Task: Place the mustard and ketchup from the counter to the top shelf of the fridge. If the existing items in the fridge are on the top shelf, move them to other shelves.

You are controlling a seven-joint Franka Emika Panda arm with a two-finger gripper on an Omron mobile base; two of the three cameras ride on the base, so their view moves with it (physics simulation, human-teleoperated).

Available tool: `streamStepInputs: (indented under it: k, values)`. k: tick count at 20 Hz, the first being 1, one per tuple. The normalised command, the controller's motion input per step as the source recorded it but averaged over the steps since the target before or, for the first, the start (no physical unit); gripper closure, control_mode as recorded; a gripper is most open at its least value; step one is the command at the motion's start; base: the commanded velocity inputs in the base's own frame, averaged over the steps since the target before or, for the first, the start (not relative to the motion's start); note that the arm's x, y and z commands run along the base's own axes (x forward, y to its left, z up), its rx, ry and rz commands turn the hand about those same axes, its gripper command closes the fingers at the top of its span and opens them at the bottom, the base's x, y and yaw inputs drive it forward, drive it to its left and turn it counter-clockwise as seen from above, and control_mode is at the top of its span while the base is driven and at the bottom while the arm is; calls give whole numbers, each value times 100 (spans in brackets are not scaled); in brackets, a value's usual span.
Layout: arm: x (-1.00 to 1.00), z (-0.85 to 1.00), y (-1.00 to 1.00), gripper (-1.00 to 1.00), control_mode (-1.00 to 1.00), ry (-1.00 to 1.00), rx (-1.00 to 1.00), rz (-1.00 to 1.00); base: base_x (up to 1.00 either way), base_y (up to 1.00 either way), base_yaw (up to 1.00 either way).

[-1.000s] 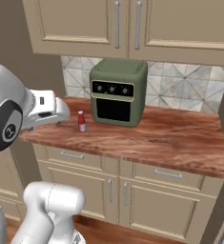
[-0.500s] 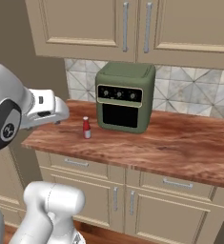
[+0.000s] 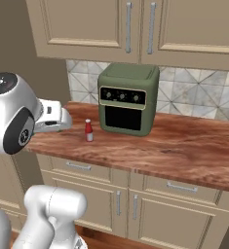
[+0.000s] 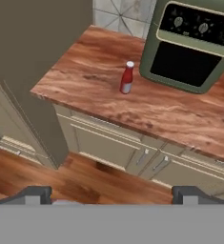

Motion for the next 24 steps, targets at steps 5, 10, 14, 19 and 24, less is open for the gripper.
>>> streamStepInputs:
  k: [5,10,14,19,24]
  values:
    - [74,-60,27,-100,-100,0,6,-3,0,0,0]
    - [92,-43,21,-100,-100,1,0,-8,0,0,0]
    - [74,-24,14,-100,-100,9,0,-13,0,0,0]
    - [41,-28,3,-100,-100,9,0,-10,0,0,0]
    - [37,-39,0,-100,-100,8,1,-1,0,0,0]
